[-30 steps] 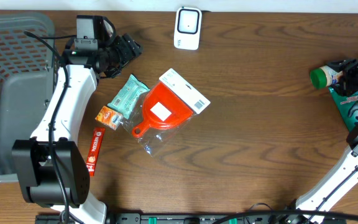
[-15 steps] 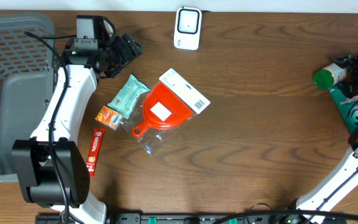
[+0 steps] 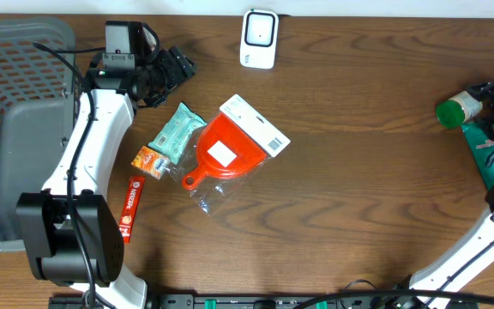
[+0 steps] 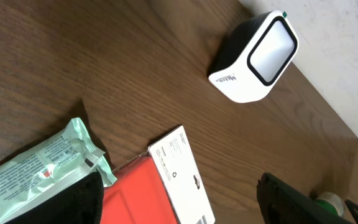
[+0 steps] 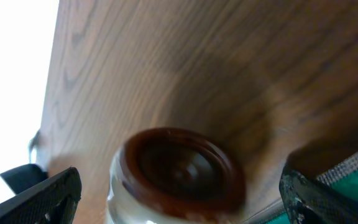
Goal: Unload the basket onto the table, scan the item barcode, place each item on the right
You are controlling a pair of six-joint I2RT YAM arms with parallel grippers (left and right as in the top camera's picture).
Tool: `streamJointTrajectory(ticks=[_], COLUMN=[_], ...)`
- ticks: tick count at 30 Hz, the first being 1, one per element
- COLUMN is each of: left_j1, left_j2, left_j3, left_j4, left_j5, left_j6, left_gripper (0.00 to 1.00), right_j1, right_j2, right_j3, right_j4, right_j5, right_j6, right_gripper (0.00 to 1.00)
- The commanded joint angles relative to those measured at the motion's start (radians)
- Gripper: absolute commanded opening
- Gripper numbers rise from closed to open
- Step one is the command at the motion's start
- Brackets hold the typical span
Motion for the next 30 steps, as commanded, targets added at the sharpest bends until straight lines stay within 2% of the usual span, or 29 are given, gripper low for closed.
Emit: streamJointTrajectory(ticks=[1, 11, 21, 28, 30], left_j1=[0.005, 0.005, 0.005, 0.005, 0.005], left_j2=[-0.016, -0.016, -0.018, -0.076, -0.113], left_j3=[0.016, 0.016, 0.016, 0.016, 0.016], left_j4=[0.003, 0.002, 0.064, 0.147, 0.142], left_j5=[-0.010, -0.009, -0.008, -0.011, -0.055], left_j6=[0.025, 0.043, 0.131, 0.256, 0.295], left_gripper=[0.78, 0.78, 0.78, 0.78, 0.78], right_j1=[0.000, 0.068, 0.251, 0.422, 0.470], right_j2=[-0.101, -0.225, -0.301, -0.444, -0.471], right_j3=[-0.008, -0.008, -0.008, -0.008, -0.008], right_j4=[-0.001, 0.000, -0.045, -0.116, -0.135], right_j5=[0.058, 0.078, 0.071, 0.321, 0.367], right_j6=[-0.044, -0.106, -0.202, -0.281, -0.301], right_gripper=[0.99, 0.99, 0.99, 0.99, 0.99])
